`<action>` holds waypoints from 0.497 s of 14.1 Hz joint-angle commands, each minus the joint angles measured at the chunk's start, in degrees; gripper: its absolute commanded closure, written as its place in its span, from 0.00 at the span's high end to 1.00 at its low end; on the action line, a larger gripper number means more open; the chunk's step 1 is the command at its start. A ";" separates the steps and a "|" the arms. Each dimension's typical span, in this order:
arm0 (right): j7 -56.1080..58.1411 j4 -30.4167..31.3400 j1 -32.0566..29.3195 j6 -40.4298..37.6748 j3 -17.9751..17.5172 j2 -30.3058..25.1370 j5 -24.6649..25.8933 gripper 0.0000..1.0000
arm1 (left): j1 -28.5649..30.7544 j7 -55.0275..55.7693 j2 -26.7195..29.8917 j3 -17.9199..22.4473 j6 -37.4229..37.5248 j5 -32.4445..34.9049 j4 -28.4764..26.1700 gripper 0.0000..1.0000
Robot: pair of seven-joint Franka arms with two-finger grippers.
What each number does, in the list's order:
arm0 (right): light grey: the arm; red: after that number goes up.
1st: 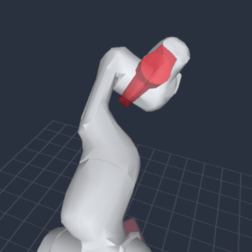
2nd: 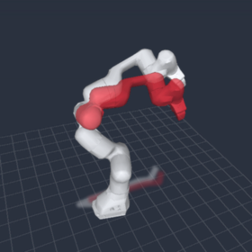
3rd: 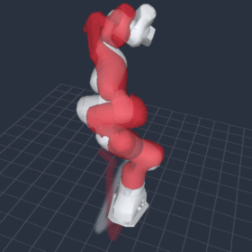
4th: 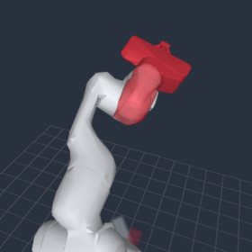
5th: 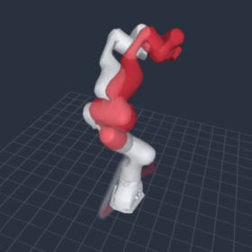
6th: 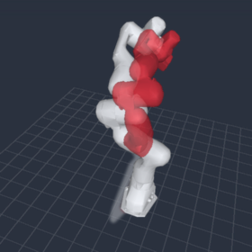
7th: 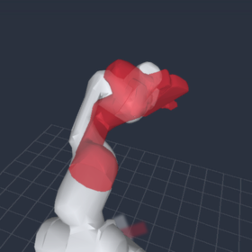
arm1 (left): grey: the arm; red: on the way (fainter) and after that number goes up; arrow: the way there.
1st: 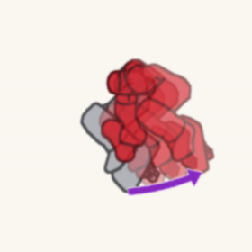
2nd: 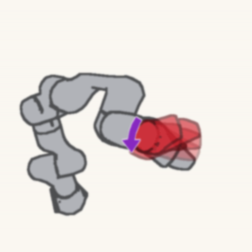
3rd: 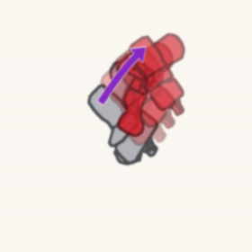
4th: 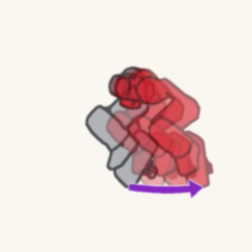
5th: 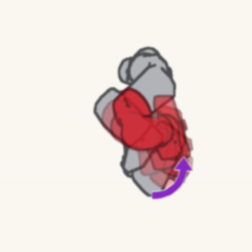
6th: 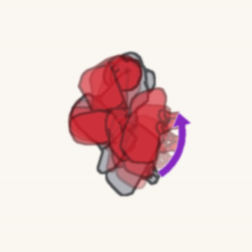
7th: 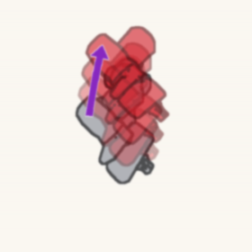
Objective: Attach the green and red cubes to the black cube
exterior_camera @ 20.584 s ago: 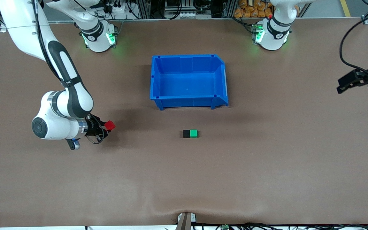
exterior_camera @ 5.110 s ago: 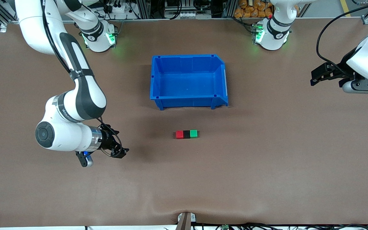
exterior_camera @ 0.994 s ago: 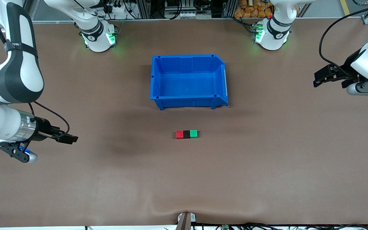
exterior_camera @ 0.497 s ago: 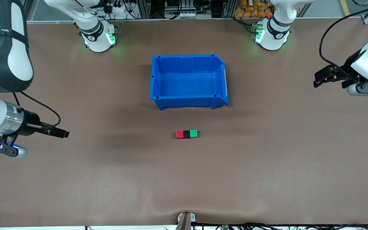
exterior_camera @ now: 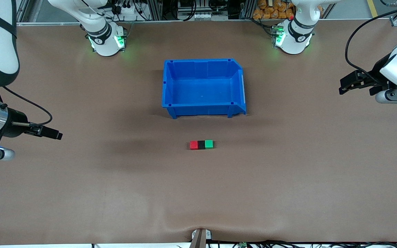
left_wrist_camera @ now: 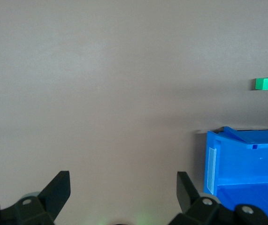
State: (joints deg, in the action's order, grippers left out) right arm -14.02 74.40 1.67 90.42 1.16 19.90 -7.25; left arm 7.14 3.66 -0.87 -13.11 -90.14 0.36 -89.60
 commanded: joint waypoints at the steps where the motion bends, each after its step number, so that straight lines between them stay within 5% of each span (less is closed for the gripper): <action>1: 1.01 1.19 -1.23 -1.21 -0.81 -2.49 1.09 1.00 | 0.16 0.73 -0.53 -0.25 0.40 0.96 1.27 1.00; 7: 3.63 1.72 -0.97 -1.47 -1.08 -4.78 3.64 1.00 | 0.16 0.73 -0.53 -0.25 0.40 0.96 1.27 1.00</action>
State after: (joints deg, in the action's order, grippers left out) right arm -12.38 74.42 1.39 89.34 1.07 17.49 -5.14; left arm 7.17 3.66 -0.88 -13.11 -90.14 0.36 -89.58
